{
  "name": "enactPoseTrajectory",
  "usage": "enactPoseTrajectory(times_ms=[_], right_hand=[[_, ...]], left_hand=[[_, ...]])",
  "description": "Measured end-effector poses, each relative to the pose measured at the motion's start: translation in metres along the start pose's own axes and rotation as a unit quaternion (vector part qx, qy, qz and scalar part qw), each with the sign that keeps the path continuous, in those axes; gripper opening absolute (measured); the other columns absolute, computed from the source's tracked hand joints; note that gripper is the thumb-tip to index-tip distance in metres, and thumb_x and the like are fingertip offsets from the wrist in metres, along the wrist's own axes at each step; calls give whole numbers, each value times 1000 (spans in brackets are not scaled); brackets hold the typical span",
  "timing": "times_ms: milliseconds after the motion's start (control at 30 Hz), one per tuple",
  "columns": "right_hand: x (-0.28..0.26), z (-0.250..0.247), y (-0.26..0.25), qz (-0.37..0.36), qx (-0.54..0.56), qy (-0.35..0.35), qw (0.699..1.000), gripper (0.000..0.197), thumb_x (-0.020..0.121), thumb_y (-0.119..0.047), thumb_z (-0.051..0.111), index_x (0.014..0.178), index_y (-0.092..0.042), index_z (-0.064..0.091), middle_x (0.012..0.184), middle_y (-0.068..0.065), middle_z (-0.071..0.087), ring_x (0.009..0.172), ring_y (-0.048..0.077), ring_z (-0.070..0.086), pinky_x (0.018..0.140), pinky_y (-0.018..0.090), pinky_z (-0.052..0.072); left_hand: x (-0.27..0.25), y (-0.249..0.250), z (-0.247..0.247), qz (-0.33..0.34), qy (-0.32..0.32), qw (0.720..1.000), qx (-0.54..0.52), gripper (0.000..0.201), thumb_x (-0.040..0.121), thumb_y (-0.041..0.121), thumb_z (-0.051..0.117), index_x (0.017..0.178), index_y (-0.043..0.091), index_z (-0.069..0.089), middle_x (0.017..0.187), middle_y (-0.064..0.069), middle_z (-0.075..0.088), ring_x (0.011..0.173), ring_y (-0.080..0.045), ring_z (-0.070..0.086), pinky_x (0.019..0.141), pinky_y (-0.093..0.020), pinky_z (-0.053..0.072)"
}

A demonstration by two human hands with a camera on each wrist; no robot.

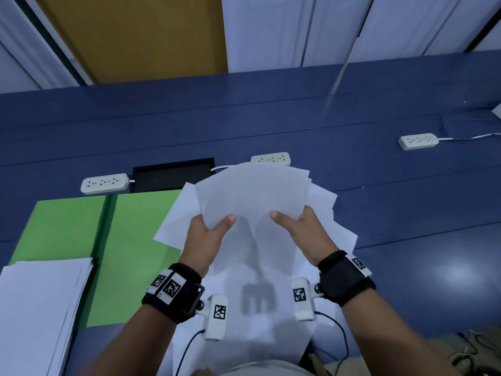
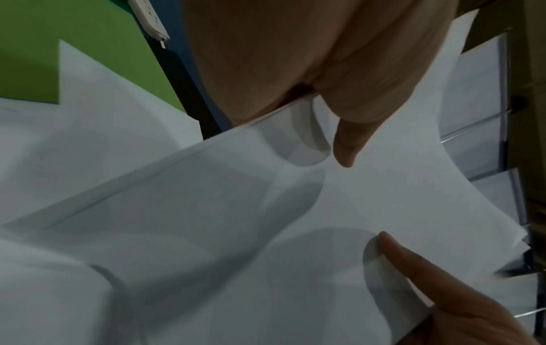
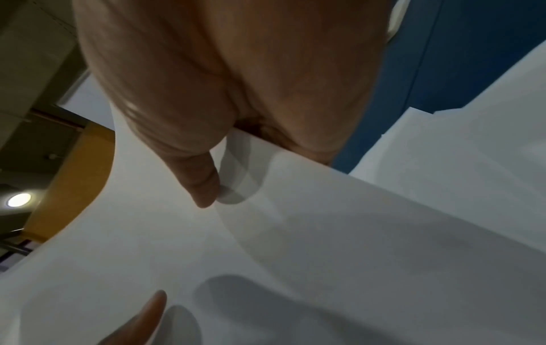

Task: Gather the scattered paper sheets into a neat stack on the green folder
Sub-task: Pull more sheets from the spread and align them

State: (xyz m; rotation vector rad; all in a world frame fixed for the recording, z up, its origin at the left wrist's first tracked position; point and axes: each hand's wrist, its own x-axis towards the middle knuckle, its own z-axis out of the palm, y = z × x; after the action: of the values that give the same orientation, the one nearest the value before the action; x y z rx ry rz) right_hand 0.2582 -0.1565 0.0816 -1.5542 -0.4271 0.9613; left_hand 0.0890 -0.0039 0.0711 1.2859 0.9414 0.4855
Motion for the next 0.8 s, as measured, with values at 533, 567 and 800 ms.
enactPoseTrajectory(times_ms=[533, 567, 800], right_hand=[[-5, -7, -27, -79, 35, 70, 994, 18, 101, -16, 70, 118, -18, 75, 113, -2, 80, 107, 17, 76, 93, 31, 61], [-4, -8, -24, -74, 34, 70, 994, 19, 100, -16, 71, 119, -18, 75, 113, -2, 80, 107, 17, 76, 93, 31, 61], [0, -4, 7, -4, 24, 85, 996, 20, 99, -9, 70, 118, -12, 75, 111, 2, 81, 104, 21, 77, 95, 40, 60]], left_hand=[[9, 37, 4, 86, -33, 995, -28, 22, 90, 11, 79, 111, 13, 74, 107, -3, 80, 99, -19, 76, 85, -33, 61], [10, 37, 4, 81, -39, 996, -18, 23, 89, 11, 79, 111, 14, 75, 108, -3, 80, 100, -20, 76, 88, -36, 61], [7, 16, 3, 30, -69, 997, 27, 21, 93, 14, 77, 113, 18, 73, 111, 0, 79, 105, -19, 75, 99, -46, 57]])
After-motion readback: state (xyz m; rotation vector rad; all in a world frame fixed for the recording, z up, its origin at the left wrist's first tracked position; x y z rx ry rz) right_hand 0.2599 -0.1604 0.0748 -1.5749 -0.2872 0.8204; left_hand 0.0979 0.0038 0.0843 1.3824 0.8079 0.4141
